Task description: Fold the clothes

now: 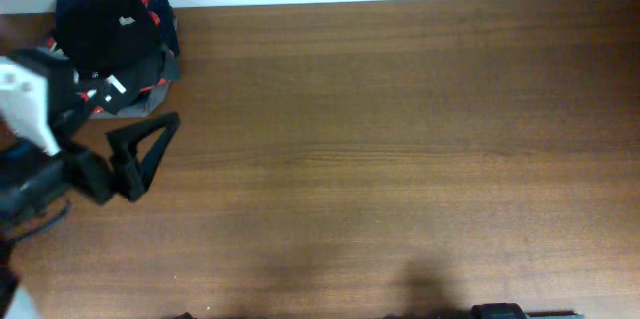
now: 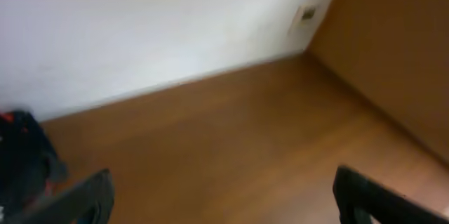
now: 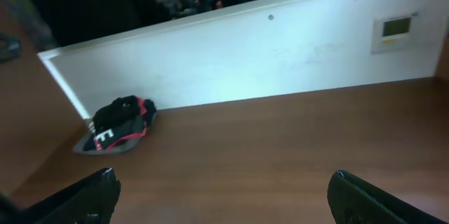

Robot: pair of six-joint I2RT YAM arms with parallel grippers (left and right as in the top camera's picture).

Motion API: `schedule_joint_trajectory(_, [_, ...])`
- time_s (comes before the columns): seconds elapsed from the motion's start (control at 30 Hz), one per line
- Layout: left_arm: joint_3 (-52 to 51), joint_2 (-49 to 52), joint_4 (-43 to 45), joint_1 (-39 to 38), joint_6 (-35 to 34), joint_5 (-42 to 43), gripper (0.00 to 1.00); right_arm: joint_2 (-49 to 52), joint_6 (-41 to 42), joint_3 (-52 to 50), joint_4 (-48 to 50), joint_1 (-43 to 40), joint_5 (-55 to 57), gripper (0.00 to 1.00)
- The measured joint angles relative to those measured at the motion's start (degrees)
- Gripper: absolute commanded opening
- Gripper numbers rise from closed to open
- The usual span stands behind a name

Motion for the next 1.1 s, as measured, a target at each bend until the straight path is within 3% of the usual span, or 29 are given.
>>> schedule_joint_trajectory(0.1, [-18.25,-5.01,15.56,0.0,-2.97,0.66,0.99,0.0,0.22,-1.07,0.04,0.0,1.14,0.99])
schedule_joint_trajectory(0.27, [-31.61,-6.1,23.89,0.0,-9.86,-2.54,0.99,0.0,0.37,-2.84,0.92,0.0,2.69,0.99])
schedule_joint_trajectory(0.47, [-30.91,-4.46,28.87,-3.98,-15.76,-8.0,0.99,0.0,0.42,-6.4,3.28,0.0,4.44,0.99])
schedule_joint_trajectory(0.63, [-22.95,-3.19,28.44,-15.54,-18.38,-18.71,0.99,0.0,0.39,-9.2,5.84,0.0,4.7,0.99])
schedule_joint_trajectory(0.8, [-14.21,-3.06,22.88,-30.38,-18.88,-32.48,0.99,0.0,0.39,-10.25,7.61,0.0,4.87,0.99])
schedule_joint_trajectory(1.1, [-13.4,-2.43,12.0,-49.27,-23.61,-47.52,0.99,0.0,0.39,-10.25,7.72,0.0,4.87,0.99])
